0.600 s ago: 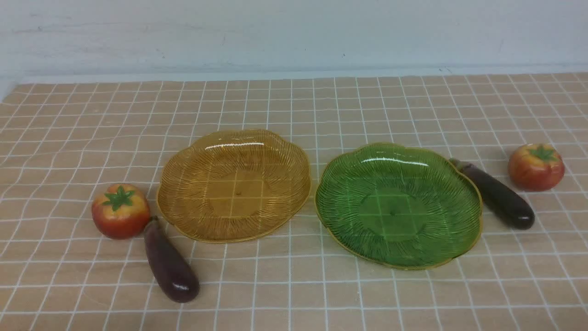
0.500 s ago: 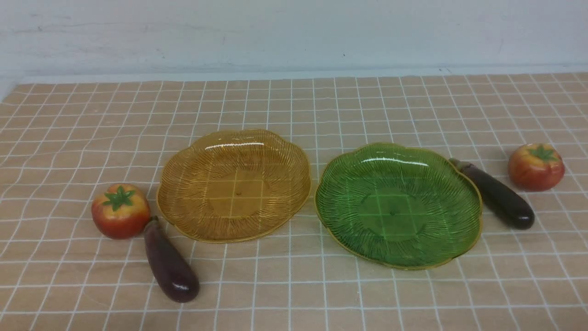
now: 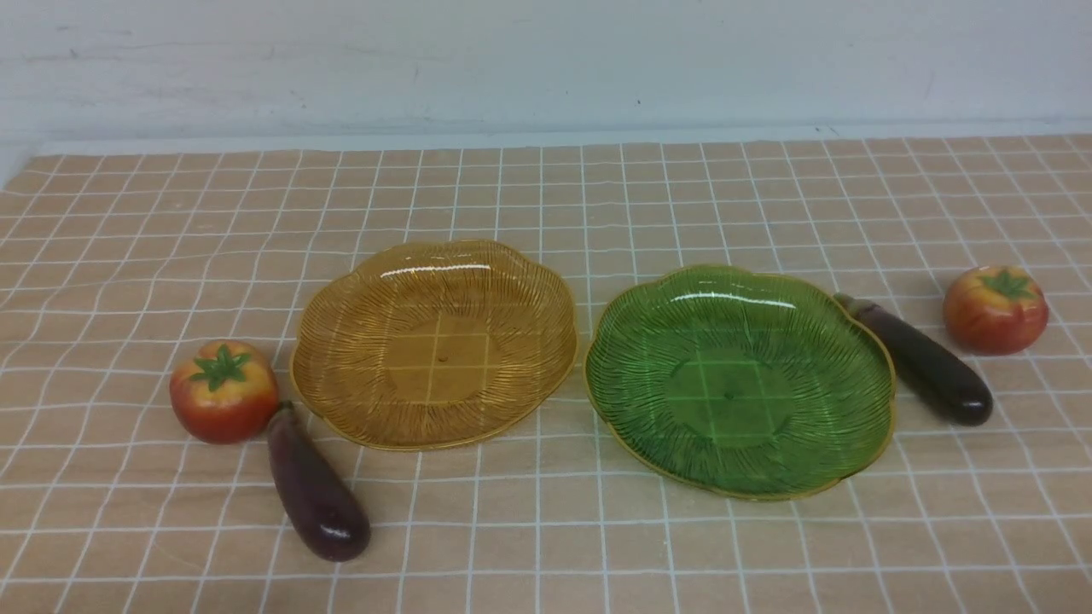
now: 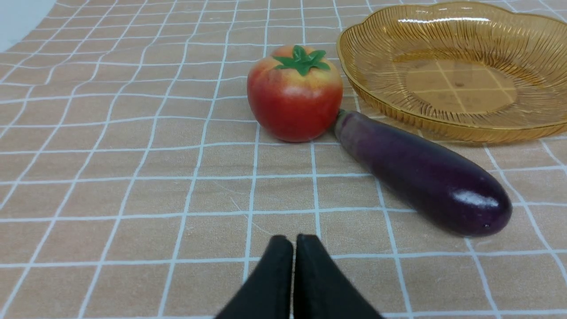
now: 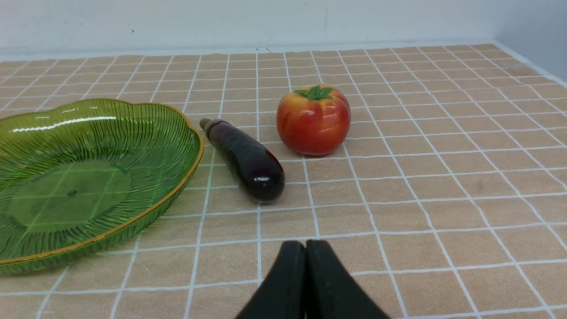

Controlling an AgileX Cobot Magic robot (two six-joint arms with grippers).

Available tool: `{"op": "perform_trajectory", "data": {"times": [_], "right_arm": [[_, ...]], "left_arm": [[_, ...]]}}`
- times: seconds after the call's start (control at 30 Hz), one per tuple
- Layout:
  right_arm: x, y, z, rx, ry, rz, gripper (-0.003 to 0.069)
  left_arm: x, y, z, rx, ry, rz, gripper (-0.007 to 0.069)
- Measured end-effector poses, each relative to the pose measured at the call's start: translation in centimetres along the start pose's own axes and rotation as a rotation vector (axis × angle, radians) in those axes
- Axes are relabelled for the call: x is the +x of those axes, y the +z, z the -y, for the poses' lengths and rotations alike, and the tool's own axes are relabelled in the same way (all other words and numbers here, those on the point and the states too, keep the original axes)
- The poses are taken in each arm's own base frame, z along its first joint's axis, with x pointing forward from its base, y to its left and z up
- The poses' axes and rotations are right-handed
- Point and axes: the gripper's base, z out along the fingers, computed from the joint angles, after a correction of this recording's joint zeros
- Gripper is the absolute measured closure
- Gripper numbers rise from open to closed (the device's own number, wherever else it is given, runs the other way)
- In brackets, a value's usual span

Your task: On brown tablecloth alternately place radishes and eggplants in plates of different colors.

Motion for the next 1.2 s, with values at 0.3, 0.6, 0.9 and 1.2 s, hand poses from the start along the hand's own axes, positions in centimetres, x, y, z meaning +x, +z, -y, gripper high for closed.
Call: {"op": "perform_trajectory", "data": {"times": [0.3,0.6,0.9,1.2], "right_arm": [[0.0,0.0,0.0,0.000,0.000,0.000,0.0674],[0.0,0.0,0.0,0.000,0.000,0.000,0.0674],[-2.2,-0.3,-0.6,-0.144,0.652,0.223,0.0674],[-3.0,-0.5,-0.2,-0.184,0.895,0.314,0.0674]], "left_arm": [[-1.1,-0.1,0.5,0.070,-0.326,0.118,0.0628],[-3.6,-0.7,-0.1,0.112,-0.578,0.400,0.0628],[-6.5,-2.9,-1.5,0.100,-0.657,0.825,0.0628],[-17.5,-4.9,0.9,0.171,-0.406,0.329,0.0628]]}}
